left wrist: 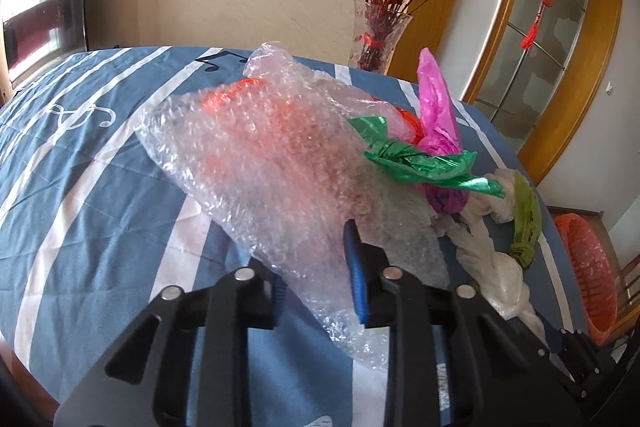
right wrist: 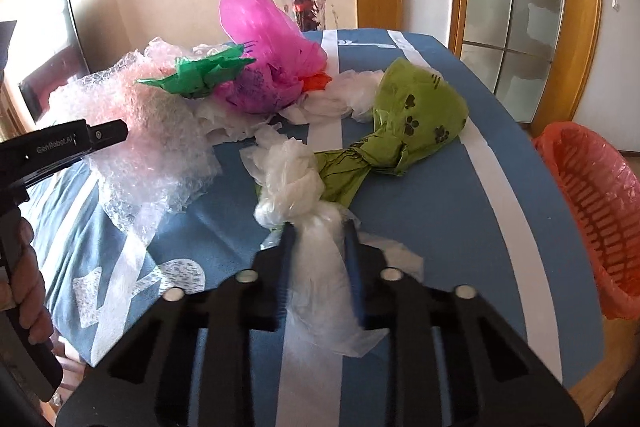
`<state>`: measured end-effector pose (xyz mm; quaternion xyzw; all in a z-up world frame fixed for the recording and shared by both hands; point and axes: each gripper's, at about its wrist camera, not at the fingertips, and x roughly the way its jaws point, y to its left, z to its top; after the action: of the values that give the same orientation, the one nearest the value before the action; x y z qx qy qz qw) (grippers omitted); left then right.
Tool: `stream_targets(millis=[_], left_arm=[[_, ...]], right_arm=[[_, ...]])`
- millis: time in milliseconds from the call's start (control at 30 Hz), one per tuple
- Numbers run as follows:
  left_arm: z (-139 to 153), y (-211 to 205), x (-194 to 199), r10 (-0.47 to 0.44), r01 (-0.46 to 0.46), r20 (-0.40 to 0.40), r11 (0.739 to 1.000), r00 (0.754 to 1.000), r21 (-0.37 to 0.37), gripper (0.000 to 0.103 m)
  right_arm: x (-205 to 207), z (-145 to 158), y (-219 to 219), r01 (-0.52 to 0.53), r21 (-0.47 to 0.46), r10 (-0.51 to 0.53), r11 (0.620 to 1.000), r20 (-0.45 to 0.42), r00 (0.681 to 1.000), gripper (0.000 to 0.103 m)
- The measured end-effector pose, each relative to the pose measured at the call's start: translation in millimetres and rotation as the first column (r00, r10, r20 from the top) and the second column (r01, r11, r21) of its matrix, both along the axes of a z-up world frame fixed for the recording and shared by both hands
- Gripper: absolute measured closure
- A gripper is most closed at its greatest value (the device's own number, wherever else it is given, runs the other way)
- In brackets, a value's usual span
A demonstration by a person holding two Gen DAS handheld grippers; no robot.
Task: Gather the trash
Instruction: 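Grasp the white plastic bag with the right tool while the left tool grasps the bubble wrap, then carry both held items over the red basket and open both tools to drop them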
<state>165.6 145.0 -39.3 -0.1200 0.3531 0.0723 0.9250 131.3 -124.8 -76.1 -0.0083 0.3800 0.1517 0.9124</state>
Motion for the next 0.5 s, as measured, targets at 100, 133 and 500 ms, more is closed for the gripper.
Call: stream_targets(millis=[100,133,500], left_arm=[[3,-1,-4,-0.019,0.019,0.018,1.0,1.0,-0.006,0.085],[4,-2,-7,-0.024,0.024,0.024,1.0,0.999,-0.007,0.086],[35,-10,-38,-0.097,0.098,0.106,0.995,0.99,0.001,0.088]], right_arm=[[-3,4,-5,-0.002,0.023,0.002,1.0,0.001,1.0,0.087],[-4,5,-6,-0.002,0.028,0.002,1.0,0.003,1.0,0.088],[-20,38,-29,0.019,0.079,-0.025,0.997,0.082,0.996,0.089]])
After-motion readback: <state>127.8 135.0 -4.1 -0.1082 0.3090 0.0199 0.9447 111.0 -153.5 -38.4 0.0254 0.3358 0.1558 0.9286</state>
